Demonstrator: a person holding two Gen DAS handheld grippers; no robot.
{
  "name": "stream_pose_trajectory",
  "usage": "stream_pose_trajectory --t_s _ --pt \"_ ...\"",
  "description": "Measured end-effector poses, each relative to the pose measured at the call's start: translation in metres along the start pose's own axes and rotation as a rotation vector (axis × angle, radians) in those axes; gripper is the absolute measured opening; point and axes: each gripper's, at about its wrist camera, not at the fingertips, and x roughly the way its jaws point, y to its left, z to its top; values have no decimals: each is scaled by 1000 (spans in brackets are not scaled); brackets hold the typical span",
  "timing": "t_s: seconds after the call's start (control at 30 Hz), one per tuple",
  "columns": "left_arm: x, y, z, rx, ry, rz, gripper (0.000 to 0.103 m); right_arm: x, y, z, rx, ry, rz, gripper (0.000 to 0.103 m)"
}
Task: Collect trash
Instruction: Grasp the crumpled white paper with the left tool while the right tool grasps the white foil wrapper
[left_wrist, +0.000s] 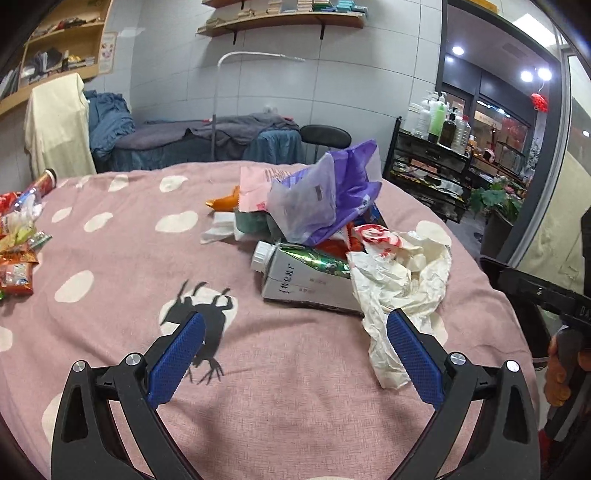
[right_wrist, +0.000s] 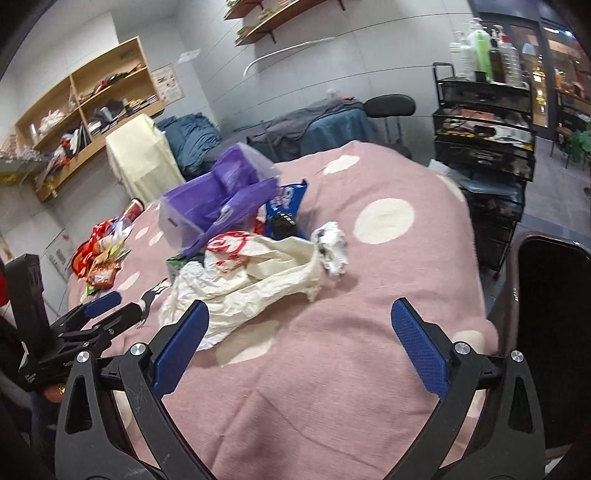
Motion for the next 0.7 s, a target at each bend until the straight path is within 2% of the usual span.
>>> stream_pose_trajectory --t_s 0.1,0.27,0.43,0.5,0.53,0.57,0.6,0.63,0.67,0.7 --pt "6 -2 2 -14 29 -60 98 10 7 3 -31 28 5 98" --pt "32 -17 8 -48 150 -197 97 21 4 8 -38 37 -50 98" --pt "61 -29 13 -68 244 -291 95 26 -1 10 -54 53 -68 98" --pt "68 -34 13 -68 279 -326 73 28 -4 11 -55 59 -75 98" --pt "71 -38 12 -60 292 -344 68 29 -7 12 -55 62 -84 98" --pt "72 -41 11 -49 296 -360 58 29 -8 13 -56 62 -87 97" --pt "72 -42 10 -42 293 -368 45 30 -10 14 -57 63 -92 97" --pt "71 -44 9 -34 286 -370 39 31 -13 16 -59 63 -103 97" --pt "69 -44 9 -30 277 -370 24 32 -14 17 -60 64 -109 96" --pt "65 -42 9 -33 258 -370 15 34 -17 19 -62 68 -118 95"
